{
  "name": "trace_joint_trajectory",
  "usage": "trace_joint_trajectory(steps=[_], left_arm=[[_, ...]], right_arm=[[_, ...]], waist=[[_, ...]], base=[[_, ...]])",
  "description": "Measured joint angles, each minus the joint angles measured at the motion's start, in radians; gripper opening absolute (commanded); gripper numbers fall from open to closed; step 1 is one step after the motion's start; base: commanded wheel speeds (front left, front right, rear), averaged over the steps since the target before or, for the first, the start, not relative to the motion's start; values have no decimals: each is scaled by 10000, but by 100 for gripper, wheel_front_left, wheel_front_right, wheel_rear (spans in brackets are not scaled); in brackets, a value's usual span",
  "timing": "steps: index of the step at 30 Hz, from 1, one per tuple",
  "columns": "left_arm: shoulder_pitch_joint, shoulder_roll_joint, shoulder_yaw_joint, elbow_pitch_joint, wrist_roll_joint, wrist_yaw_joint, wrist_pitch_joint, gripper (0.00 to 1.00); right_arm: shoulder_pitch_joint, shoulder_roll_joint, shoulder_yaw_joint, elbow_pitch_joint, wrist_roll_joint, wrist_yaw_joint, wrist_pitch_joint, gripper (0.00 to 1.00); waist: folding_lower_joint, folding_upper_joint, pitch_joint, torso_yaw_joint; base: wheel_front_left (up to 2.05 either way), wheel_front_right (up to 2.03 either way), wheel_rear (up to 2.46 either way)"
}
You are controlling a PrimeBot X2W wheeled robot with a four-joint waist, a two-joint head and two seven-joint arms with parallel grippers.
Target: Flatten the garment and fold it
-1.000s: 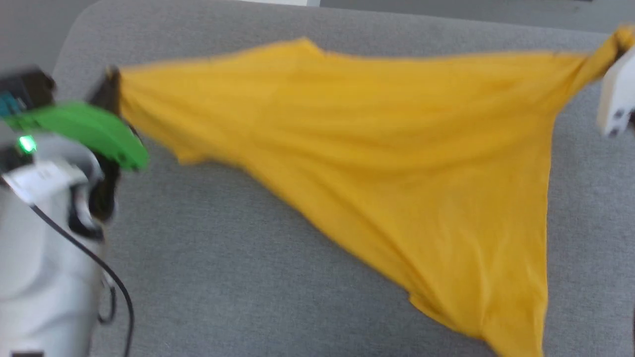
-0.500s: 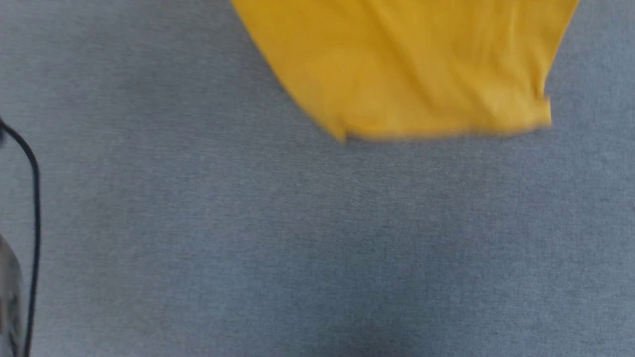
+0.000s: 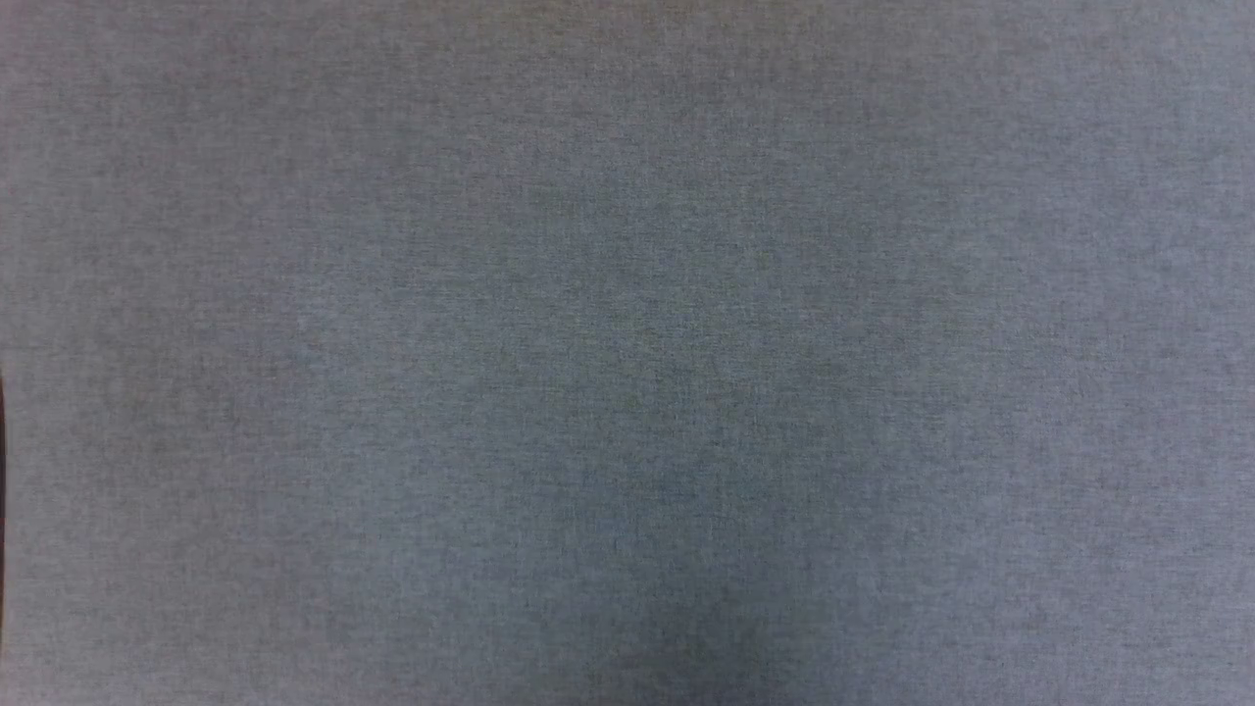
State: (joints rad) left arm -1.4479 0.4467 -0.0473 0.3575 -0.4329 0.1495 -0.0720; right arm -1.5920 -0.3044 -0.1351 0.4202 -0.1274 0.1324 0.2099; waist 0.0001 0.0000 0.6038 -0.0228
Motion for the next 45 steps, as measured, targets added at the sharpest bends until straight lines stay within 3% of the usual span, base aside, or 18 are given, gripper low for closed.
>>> trace_joint_trajectory(steps=[3,10,17,25,32,40,45], left_arm=[[345,6,-188,376,-15,-251,2,0],[2853,35,-819,1014,-184,-874,600,0],[6613,-94,-846,207,-1262,-1028,1985,0],[11228,-504,-610,-2443,-2690,-389,3624,0],[14302,-671,-556,-4397,-3386,430,4667,0],[16316,-780,-585,-5120,-3685,1083,5331,0],[17122,-788,-708,-5007,-3712,1365,5641,0]], right_arm=[[458,-40,199,504,155,0,-174,0],[3373,-123,1041,1369,1595,0,-702,0],[6975,-217,1511,558,3407,0,-500,0],[11350,4,602,-1856,3988,0,497,0],[14338,966,-554,-3614,3735,0,1179,0],[16316,2056,-1482,-4347,3335,0,2215,0],[17235,2499,-2320,-4443,3195,0,3475,0]], waist=[[0,0,81,-3],[-1,0,-245,54],[-1,0,-1108,108],[-2,0,-2396,175],[-2,0,-3449,279],[-2,0,-4123,405],[-2,0,-4383,453]], base=[[0,0,0],[0,0,0],[0,0,0],[0,0,0],[0,0,0],[0,0,0],[0,0,0]])
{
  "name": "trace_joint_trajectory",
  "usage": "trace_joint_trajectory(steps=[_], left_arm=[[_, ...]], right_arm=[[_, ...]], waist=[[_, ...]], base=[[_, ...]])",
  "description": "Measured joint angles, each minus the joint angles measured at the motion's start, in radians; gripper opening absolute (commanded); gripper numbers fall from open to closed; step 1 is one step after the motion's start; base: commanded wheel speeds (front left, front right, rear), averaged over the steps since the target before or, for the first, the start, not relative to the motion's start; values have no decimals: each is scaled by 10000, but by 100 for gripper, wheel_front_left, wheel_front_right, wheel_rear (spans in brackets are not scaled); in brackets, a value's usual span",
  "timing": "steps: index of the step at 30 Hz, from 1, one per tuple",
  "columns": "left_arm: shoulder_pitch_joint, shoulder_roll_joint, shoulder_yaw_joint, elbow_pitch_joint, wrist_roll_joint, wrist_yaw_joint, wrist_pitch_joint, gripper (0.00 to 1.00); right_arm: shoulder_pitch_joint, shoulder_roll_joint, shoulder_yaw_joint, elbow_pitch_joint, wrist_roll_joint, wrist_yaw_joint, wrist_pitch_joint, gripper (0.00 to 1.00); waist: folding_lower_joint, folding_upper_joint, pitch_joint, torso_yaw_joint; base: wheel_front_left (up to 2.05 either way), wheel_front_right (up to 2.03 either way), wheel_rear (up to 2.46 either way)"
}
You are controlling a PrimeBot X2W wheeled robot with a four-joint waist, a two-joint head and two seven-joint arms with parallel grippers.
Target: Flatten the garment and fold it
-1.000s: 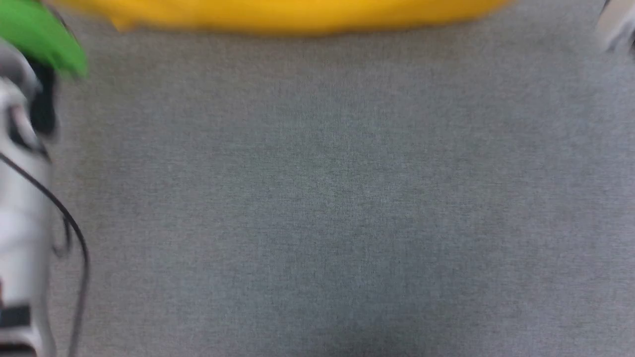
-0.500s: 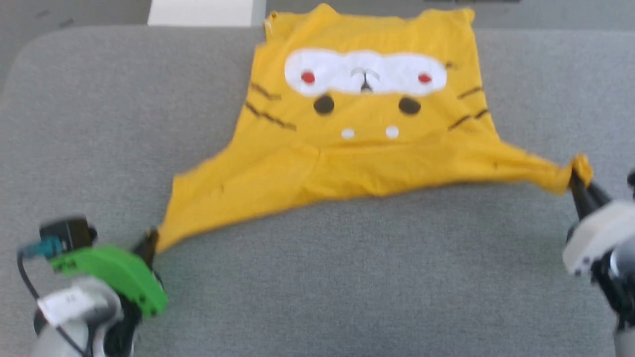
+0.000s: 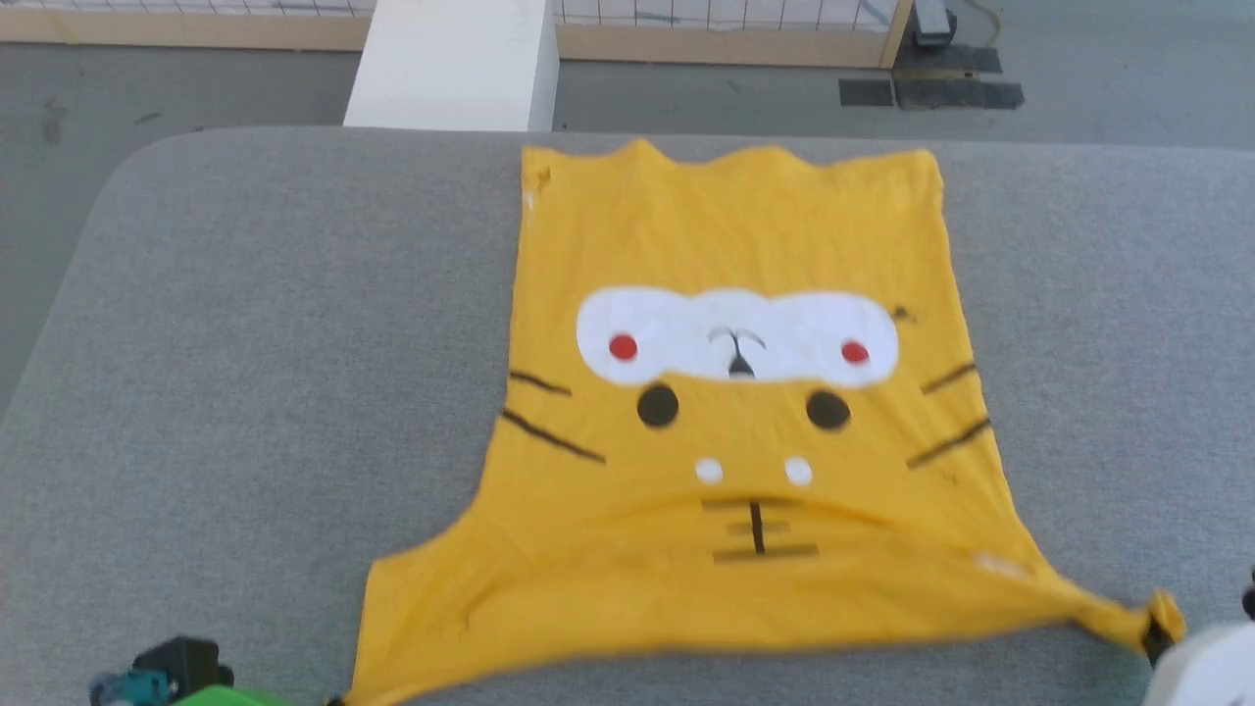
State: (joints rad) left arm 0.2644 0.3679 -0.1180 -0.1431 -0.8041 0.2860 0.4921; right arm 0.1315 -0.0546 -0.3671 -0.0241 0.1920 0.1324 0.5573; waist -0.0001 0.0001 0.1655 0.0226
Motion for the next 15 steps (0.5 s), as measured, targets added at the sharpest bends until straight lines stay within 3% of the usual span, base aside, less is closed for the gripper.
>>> trace_joint_trajectory(steps=[6,12,13,14,15], left_arm=[[209,-52,-59,322,56,150,-186,0],[119,-437,-198,514,151,125,-732,0],[101,-520,-209,546,150,92,-809,0],[85,-570,-240,571,150,40,-869,0],[65,-598,-249,594,148,12,-899,0]], right_arm=[[480,44,-370,146,117,0,949,0],[477,-33,-157,537,533,-4,886,0],[477,-42,-130,585,566,-4,832,17],[476,-48,-92,606,583,-6,755,49],[476,-54,-63,606,585,-6,700,100]], waist=[[0,0,-135,6],[0,-1,-133,22],[0,0,-132,27],[0,0,-134,31],[0,0,-135,36]], base=[[0,0,0],[0,0,0],[0,0,0],[0,0,0],[0,0,0]])
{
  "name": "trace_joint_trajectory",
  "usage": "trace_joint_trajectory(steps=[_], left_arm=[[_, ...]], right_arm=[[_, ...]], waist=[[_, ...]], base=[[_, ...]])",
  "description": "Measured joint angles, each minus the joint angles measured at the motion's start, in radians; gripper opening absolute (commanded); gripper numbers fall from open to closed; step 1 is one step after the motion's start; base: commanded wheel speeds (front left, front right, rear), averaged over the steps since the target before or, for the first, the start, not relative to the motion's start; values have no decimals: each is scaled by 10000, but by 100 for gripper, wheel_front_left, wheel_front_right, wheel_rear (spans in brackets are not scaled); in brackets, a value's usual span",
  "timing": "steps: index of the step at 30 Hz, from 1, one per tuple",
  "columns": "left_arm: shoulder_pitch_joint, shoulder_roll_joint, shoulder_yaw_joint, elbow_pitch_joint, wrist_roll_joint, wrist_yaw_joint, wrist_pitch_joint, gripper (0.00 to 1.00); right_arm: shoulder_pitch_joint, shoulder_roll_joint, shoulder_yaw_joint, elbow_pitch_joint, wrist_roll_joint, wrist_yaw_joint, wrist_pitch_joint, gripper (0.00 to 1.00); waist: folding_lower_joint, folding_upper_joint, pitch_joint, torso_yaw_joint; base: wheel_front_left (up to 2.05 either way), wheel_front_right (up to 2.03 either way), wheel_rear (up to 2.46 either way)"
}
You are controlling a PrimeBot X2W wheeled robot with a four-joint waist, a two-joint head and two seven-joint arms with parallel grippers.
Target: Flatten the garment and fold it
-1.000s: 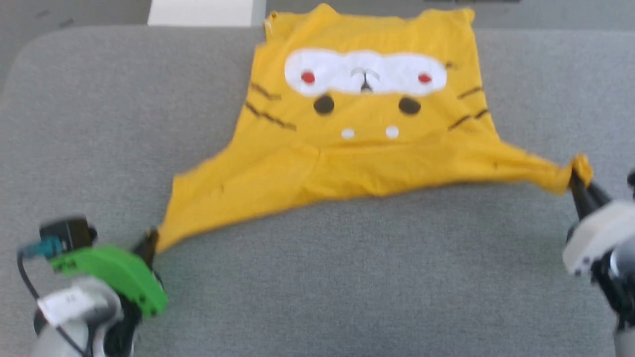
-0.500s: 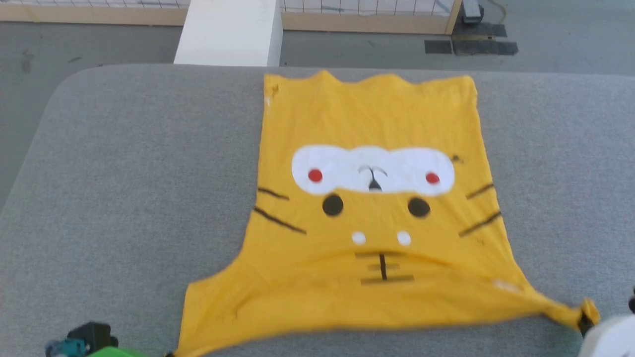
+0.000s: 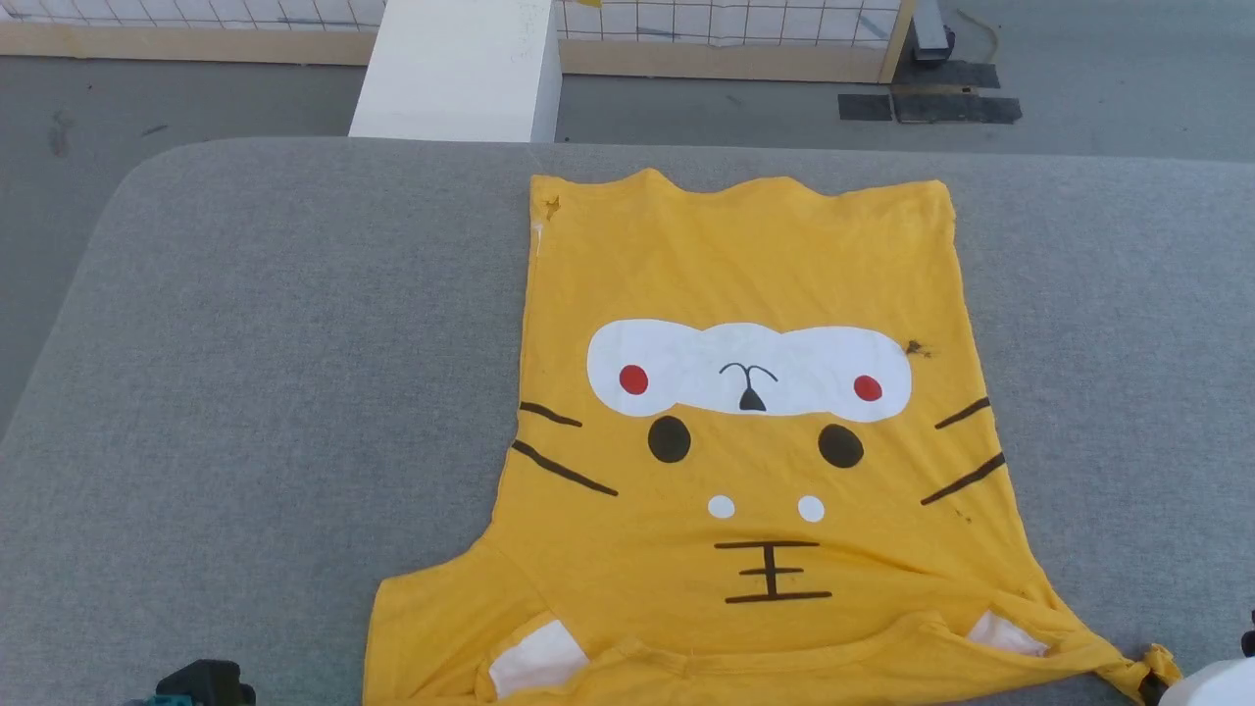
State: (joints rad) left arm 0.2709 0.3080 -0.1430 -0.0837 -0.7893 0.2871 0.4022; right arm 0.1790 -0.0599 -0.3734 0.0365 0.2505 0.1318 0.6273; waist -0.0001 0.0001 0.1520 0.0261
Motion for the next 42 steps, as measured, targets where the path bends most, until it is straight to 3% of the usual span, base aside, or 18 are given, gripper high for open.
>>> trace_joint_trajectory(steps=[6,14,22,27,32,42], left_arm=[[-76,-90,-65,59,-2,-107,-171,0],[-471,-163,-234,-61,21,-226,-282,0],[-1264,-324,-554,-349,153,-445,-451,0],[-1771,-589,-832,-393,167,-679,-612,0],[-2177,-838,-1072,-326,169,-966,-840,0],[-2660,-1181,-1344,-199,165,-1549,-1325,0]], right_arm=[[-88,63,257,-426,71,0,-652,100],[-1988,88,767,-1135,17,0,-2961,100],[-5688,-658,1022,1279,-274,2,-4011,100],[-7834,-1348,479,3055,-702,2,-3712,100],[-9538,-1893,-290,4362,-1446,2,-2727,100],[-11134,-2123,-1532,5116,-3455,2,268,100]], waist=[[0,0,-12,77],[1,0,248,348],[1,0,950,867],[1,0,1518,1366],[1,0,2157,1965],[1,0,3422,2946]], base=[[0,0,0],[0,0,0],[0,0,0],[0,0,0],[0,0,0],[0,0,0]])
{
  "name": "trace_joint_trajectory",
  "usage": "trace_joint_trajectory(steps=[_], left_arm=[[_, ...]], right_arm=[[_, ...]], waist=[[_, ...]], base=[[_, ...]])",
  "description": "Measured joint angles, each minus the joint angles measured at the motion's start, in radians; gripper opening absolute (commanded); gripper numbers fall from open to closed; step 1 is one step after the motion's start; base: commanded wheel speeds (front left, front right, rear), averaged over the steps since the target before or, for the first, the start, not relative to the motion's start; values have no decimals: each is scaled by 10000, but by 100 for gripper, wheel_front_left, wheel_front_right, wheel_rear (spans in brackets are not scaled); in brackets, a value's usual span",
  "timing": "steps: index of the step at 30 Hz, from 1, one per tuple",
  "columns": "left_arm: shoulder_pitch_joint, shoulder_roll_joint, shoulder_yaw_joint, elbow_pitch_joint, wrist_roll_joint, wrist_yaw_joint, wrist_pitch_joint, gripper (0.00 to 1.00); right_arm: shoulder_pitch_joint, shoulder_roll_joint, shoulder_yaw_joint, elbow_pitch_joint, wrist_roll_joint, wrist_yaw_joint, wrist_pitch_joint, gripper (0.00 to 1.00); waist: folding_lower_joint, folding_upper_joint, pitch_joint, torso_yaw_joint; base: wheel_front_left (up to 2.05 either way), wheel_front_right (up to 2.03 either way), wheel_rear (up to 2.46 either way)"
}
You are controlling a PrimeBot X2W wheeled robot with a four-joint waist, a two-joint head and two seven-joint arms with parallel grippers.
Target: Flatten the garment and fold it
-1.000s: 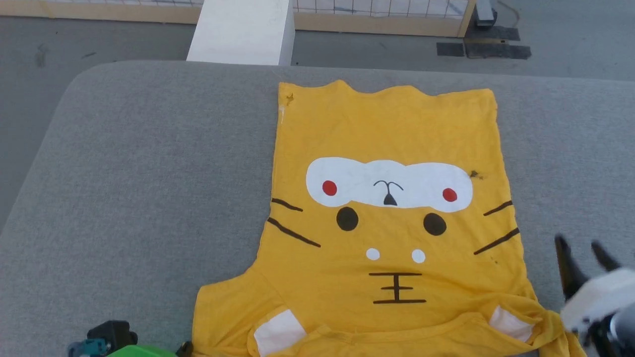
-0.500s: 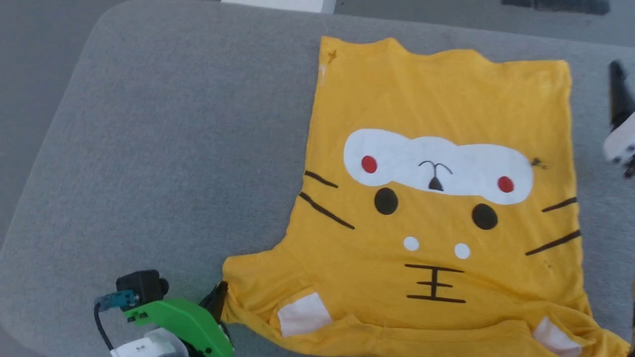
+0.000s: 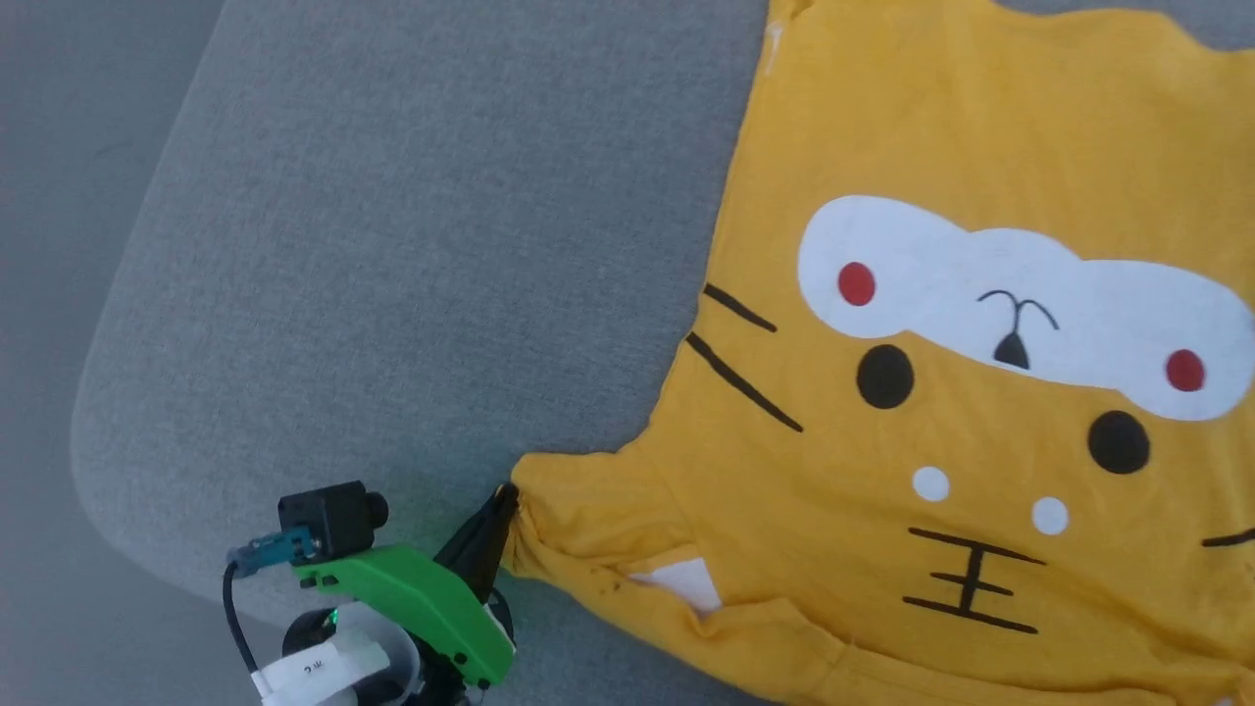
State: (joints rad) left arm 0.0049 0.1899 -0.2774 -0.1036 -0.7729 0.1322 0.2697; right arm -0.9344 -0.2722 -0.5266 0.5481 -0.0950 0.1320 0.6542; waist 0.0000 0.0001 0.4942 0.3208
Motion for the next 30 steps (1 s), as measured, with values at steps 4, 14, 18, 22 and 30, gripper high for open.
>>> trace_joint_trajectory(steps=[4,14,18,22,30], left_arm=[[-188,-77,-79,59,-13,-150,-169,0],[-343,-151,-115,176,-15,-270,-382,0],[-344,-88,-61,330,-12,-268,-397,0],[-316,-2,0,500,-12,-249,-389,0],[72,428,368,596,-10,130,-334,0]], right_arm=[[-314,71,-276,-142,-477,0,1106,100],[-188,-13,330,-1438,-750,0,1879,0],[694,-192,598,-2027,0,0,633,0],[2084,-293,844,-2759,1099,0,-1482,0],[5282,255,460,-4451,1919,0,-4253,0]], waist=[[0,0,373,286],[0,0,635,457],[0,0,406,309],[0,0,21,136],[0,0,-914,-395]], base=[[0,0,0],[0,0,0],[0,0,0],[0,0,0],[0,0,0]])
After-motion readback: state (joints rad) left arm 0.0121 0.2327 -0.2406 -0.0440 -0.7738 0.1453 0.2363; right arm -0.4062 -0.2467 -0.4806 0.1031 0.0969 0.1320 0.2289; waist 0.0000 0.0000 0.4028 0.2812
